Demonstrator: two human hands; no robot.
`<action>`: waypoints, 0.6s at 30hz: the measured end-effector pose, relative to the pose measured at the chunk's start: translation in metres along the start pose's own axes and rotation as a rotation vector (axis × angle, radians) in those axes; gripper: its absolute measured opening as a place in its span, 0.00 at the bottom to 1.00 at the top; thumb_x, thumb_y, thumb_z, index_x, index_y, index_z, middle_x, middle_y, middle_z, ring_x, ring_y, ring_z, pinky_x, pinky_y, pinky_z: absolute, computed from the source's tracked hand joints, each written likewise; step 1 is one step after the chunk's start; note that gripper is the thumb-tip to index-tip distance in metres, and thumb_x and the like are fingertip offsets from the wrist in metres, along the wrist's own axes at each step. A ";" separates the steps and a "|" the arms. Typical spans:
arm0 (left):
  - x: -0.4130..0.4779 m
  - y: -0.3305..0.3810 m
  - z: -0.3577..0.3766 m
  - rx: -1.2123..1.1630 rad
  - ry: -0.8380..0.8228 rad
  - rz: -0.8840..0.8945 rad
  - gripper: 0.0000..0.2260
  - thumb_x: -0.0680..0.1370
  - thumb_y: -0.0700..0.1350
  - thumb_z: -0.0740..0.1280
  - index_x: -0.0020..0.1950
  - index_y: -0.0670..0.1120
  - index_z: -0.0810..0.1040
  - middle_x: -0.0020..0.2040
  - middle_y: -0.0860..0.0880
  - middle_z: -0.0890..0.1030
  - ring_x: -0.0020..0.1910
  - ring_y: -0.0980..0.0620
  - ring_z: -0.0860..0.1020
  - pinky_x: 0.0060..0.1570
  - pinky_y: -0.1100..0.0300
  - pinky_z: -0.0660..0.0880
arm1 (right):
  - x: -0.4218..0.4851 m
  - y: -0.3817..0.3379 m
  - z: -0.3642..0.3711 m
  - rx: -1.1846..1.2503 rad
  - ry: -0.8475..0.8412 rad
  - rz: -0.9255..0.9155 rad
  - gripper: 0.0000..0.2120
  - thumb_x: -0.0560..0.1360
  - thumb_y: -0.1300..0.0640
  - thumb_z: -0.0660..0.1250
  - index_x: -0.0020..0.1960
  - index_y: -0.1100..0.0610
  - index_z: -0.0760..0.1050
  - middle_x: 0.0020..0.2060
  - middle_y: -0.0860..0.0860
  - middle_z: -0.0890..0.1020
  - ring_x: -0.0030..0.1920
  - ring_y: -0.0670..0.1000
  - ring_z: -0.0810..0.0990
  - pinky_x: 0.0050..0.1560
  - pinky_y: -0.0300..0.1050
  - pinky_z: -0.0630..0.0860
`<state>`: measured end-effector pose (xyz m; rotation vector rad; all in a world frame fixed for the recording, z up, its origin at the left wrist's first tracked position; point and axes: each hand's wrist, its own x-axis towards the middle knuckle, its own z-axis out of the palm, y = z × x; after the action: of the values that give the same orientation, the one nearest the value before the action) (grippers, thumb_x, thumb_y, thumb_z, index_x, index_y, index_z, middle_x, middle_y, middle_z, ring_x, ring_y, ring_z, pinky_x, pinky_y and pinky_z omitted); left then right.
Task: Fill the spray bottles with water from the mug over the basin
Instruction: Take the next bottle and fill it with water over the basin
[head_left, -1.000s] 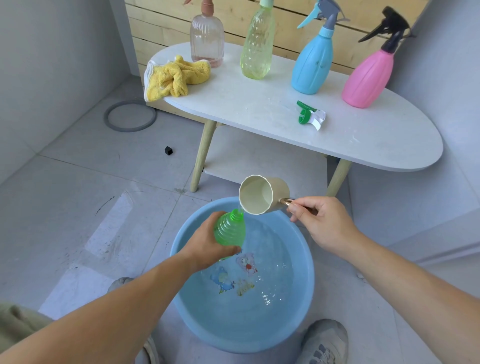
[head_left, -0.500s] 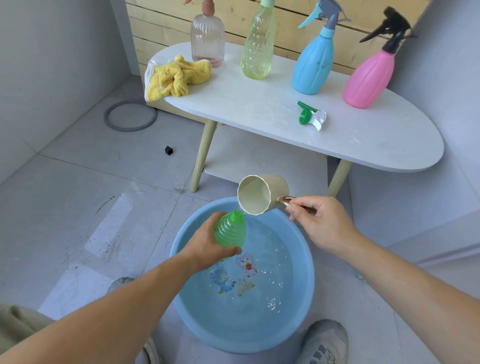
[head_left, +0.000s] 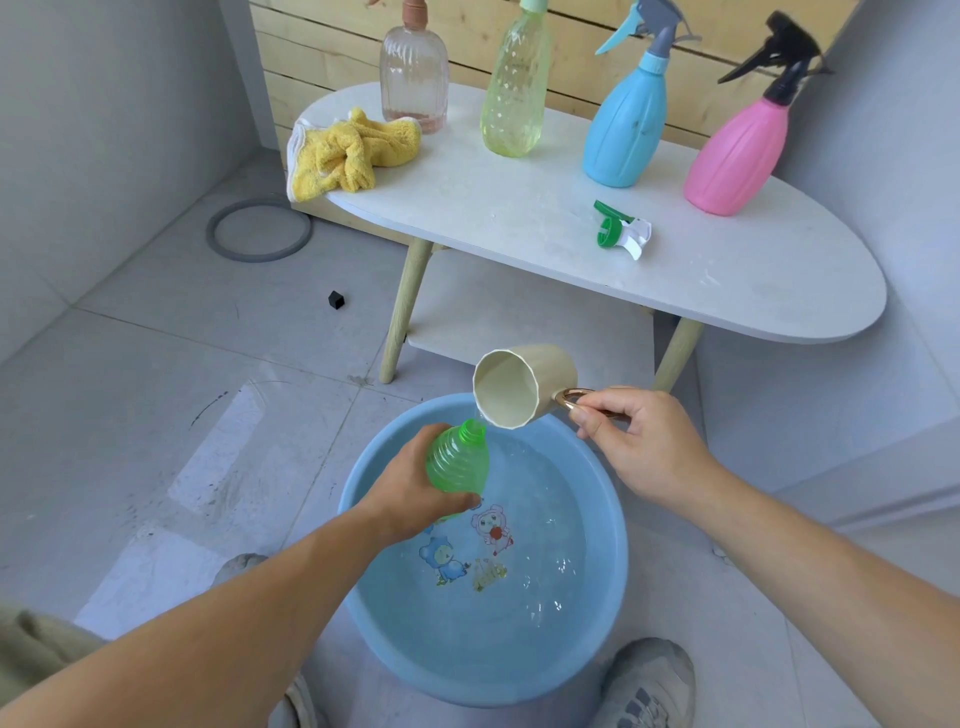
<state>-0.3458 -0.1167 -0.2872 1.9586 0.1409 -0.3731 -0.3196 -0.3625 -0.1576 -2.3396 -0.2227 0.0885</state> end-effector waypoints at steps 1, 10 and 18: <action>0.000 0.000 0.000 -0.002 0.000 -0.002 0.36 0.68 0.46 0.82 0.69 0.59 0.66 0.63 0.52 0.75 0.59 0.51 0.75 0.34 0.74 0.73 | 0.000 0.000 0.000 -0.001 -0.001 -0.001 0.06 0.78 0.56 0.69 0.46 0.51 0.84 0.38 0.44 0.85 0.47 0.38 0.80 0.47 0.26 0.70; 0.001 0.000 0.001 0.001 -0.001 -0.012 0.37 0.68 0.47 0.82 0.70 0.58 0.67 0.63 0.52 0.75 0.59 0.52 0.75 0.36 0.73 0.72 | 0.000 0.001 0.001 -0.070 0.005 -0.063 0.07 0.78 0.56 0.69 0.43 0.52 0.83 0.38 0.41 0.84 0.51 0.38 0.77 0.48 0.24 0.67; 0.001 0.000 0.001 -0.006 -0.006 -0.009 0.36 0.68 0.47 0.82 0.69 0.58 0.67 0.61 0.53 0.75 0.57 0.52 0.76 0.38 0.69 0.74 | 0.002 0.002 0.002 -0.116 -0.003 -0.093 0.07 0.78 0.55 0.68 0.42 0.50 0.83 0.39 0.41 0.84 0.51 0.41 0.77 0.51 0.32 0.69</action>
<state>-0.3449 -0.1180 -0.2881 1.9513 0.1469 -0.3838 -0.3180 -0.3621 -0.1598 -2.4403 -0.3454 0.0344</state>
